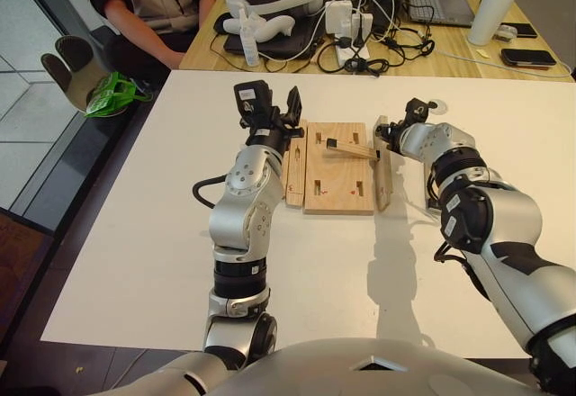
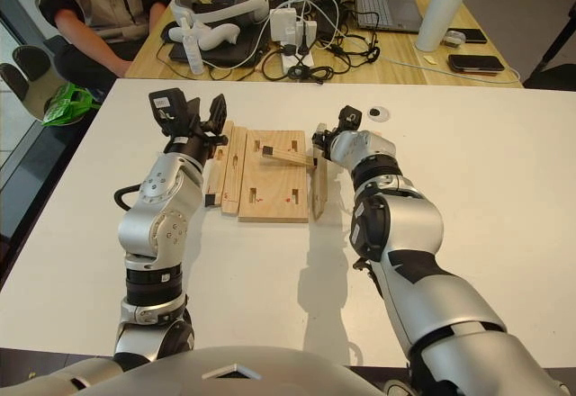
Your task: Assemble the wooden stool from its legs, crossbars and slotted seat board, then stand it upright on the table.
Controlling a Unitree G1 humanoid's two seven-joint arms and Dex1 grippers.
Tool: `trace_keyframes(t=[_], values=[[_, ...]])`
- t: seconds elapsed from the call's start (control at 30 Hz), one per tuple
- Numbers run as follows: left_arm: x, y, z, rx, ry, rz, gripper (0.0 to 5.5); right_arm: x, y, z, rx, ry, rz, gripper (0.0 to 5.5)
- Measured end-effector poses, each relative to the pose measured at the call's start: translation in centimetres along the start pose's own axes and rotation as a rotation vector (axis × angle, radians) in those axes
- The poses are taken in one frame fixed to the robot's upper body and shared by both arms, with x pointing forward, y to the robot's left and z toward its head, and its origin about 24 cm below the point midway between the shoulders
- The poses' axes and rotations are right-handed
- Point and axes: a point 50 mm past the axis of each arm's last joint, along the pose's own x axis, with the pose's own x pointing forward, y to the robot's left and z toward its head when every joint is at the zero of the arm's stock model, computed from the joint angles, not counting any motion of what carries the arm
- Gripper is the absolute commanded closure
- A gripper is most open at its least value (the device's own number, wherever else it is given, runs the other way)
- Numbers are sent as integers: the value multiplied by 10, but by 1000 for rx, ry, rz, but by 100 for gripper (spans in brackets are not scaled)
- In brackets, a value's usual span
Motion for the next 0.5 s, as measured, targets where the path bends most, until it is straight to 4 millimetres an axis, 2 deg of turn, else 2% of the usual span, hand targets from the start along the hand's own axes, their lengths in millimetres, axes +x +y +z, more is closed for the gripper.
trace_keyframes(t=[0.13, 0.5], values=[[2, -1, -1, -2, 0, -5, 303, 1, 1, -3, 3, 24, 37, 211], [3, -3, 1, 7, -15, -11, 303, 2, -3, -12, 4, 61, 26, 391]])
